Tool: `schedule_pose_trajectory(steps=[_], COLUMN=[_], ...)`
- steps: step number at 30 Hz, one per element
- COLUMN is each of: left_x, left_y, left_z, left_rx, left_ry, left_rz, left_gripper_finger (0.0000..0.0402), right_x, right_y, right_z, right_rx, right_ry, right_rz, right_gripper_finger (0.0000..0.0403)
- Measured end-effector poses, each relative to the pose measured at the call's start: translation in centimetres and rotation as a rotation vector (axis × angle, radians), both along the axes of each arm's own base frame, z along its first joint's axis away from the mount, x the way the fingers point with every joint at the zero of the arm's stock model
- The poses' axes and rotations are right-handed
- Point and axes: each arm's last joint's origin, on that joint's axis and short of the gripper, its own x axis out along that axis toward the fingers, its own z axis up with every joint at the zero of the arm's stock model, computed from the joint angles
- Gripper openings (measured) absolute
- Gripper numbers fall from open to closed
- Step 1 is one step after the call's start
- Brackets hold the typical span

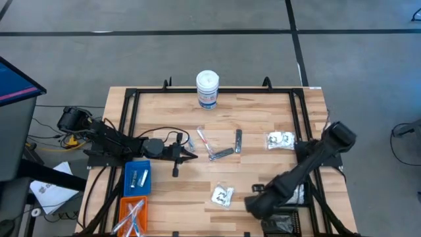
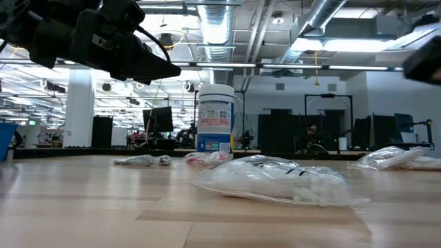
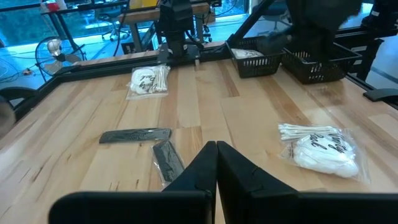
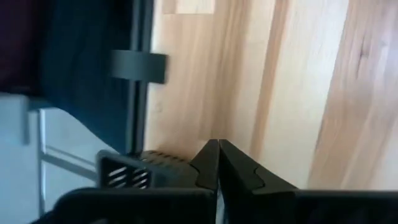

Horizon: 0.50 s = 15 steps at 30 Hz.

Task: Pick & Place Travel size toiletries
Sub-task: Adjust the bottom black bin

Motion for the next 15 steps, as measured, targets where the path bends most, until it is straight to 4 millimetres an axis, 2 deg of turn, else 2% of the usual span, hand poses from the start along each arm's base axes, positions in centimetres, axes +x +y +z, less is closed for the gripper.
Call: schedule_pose_trajectory(steps=[3, 10, 15], left_x=[0.0, 0.0, 0.0], left_y=[0.0, 0.0, 0.0], left_z=[0.0, 0.0, 0.0], left_rx=[0.000, -0.001, -0.001], left_ry=[0.000, 0.000, 0.001], left_rz=[0.000, -0.003, -0.003], left_gripper_finger=[0.0000, 0.0000, 0.0000], right_x=[0.8, -0.3, -0.4], right_y=[0.7, 0.8, 0.7], right_z=[0.0, -0.1, -0.2], right_rx=[-0.008, -0.043, -0.048], right_ry=[0.055, 0.181, 0.199], right_rz=[0.046, 0.055, 0.053], right_gripper_finger=[0.0004, 0.0001, 0.0001])
